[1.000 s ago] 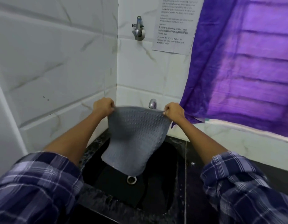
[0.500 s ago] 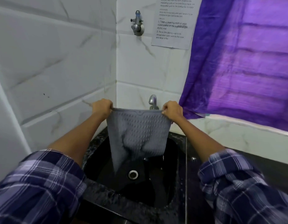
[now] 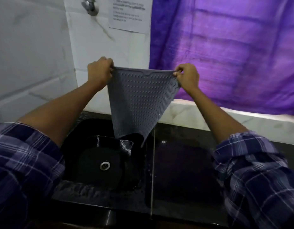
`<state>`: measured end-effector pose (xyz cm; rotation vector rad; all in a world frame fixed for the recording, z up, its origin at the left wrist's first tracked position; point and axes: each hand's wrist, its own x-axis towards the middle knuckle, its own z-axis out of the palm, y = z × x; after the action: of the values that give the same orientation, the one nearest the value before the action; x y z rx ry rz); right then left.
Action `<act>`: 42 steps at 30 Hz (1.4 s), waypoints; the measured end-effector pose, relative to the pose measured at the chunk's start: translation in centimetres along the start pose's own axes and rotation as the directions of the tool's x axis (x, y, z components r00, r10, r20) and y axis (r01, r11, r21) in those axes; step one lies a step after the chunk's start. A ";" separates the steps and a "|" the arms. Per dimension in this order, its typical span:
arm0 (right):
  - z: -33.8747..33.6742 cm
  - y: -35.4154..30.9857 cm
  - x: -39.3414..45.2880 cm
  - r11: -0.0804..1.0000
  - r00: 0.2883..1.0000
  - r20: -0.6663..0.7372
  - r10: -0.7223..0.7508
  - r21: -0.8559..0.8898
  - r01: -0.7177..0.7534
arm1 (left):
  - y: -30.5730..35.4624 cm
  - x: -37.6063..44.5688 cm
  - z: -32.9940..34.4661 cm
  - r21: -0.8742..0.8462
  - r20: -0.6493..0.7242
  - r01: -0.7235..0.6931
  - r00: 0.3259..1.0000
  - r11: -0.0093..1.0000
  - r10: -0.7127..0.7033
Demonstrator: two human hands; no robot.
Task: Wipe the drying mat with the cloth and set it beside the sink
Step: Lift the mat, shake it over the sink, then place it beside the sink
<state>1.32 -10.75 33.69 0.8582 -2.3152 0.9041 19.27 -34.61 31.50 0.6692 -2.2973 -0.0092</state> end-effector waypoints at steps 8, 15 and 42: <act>-13.2 7.6 -2.1 0.992 0.993 0.105 -0.051 -0.110 0.062 | 11.9 -2.1 -2.7 -0.137 0.143 -0.031 0.988 0.990 0.050; -19.3 12.7 -3.8 0.985 0.967 0.235 -0.096 -0.120 0.127 | 17.3 -5.3 -3.0 -0.281 0.197 -0.013 0.978 0.960 0.071; 10.5 32.9 -17.2 0.947 0.655 0.725 0.211 0.014 -0.320 | 13.1 -18.6 25.8 -0.048 0.853 0.094 0.521 0.994 -0.008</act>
<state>-12.66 7.04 2.44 1.0927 -3.1647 0.9774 7.39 -19.37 3.03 0.7931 -3.2030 -0.6076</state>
